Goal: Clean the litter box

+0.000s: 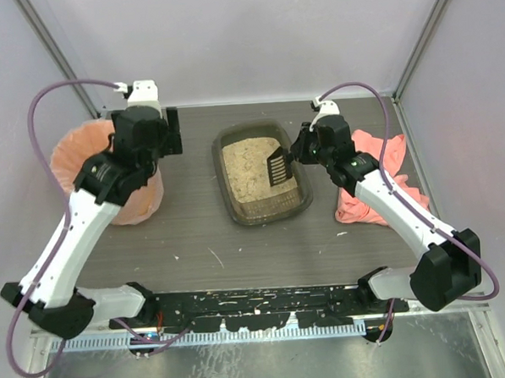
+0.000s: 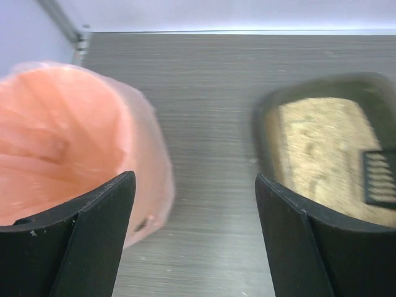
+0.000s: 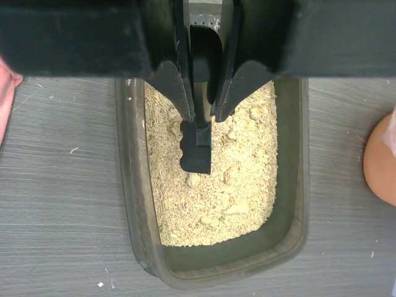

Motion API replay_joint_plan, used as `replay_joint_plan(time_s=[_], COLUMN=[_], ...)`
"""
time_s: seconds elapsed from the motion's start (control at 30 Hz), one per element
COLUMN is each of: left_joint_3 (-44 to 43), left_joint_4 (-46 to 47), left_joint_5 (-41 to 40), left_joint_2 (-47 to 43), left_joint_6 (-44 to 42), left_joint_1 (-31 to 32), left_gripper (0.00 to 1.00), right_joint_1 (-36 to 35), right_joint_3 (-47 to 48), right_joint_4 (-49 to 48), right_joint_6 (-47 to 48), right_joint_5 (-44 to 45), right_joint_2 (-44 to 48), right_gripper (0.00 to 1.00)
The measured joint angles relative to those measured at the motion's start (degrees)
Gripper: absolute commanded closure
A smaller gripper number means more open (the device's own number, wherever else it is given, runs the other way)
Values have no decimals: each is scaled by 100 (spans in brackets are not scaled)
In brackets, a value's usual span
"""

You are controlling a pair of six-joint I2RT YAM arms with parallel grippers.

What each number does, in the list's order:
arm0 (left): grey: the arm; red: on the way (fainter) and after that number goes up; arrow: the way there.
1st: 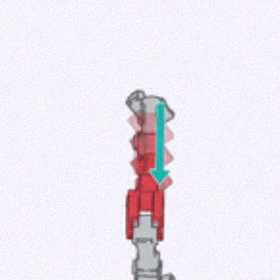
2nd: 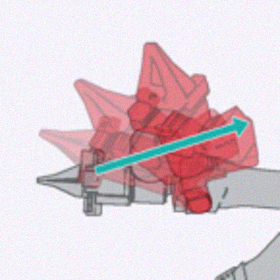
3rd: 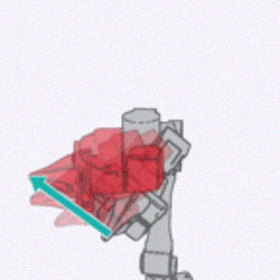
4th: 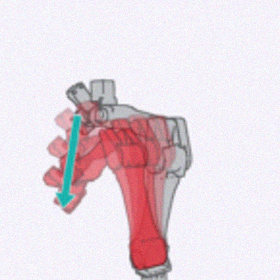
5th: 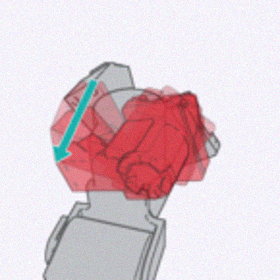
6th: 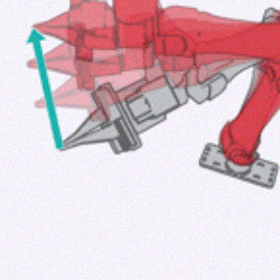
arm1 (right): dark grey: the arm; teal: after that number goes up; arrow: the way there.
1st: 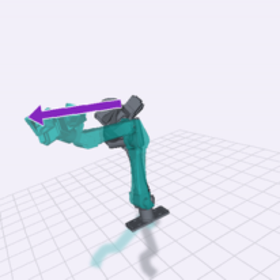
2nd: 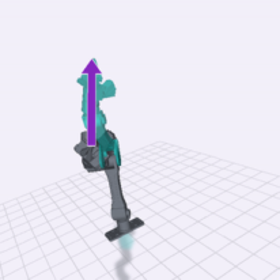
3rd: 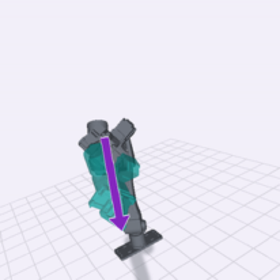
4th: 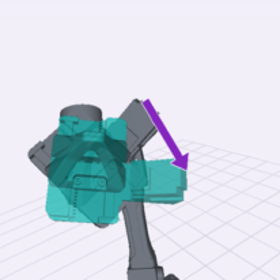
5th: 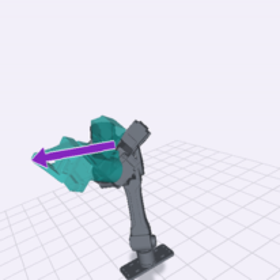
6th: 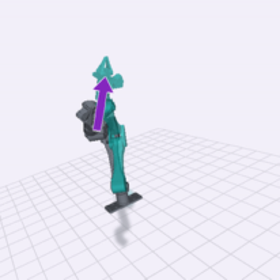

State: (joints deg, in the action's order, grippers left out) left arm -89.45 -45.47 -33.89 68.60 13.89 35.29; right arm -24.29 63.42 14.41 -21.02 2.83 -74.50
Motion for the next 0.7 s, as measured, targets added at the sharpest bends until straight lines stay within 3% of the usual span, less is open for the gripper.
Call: replay_joint_plan(time_s=[0.13, 0.33, 0.7], left_joint_3=[-625, -907, -778], left_joint_4=[-352, -909, -1311], left_joint_5=[-354, -474, 4], left_joint_2=[813, 1917, 1956], left_joint_6=[-317, -616, -540], left_joint_1=[-472, -962, -1895], left_gripper=[17, 20, 33], right_joint_1=[0, 0, 0], right_joint_3=[0, 0, 0], right_joint_4=[168, 319, 415], right_joint_6=[142, 232, 249], right_joint_5=[-2, -44, -131], right_joint_2=[33, 74, 251], right_gripper=[99, 99, 99])
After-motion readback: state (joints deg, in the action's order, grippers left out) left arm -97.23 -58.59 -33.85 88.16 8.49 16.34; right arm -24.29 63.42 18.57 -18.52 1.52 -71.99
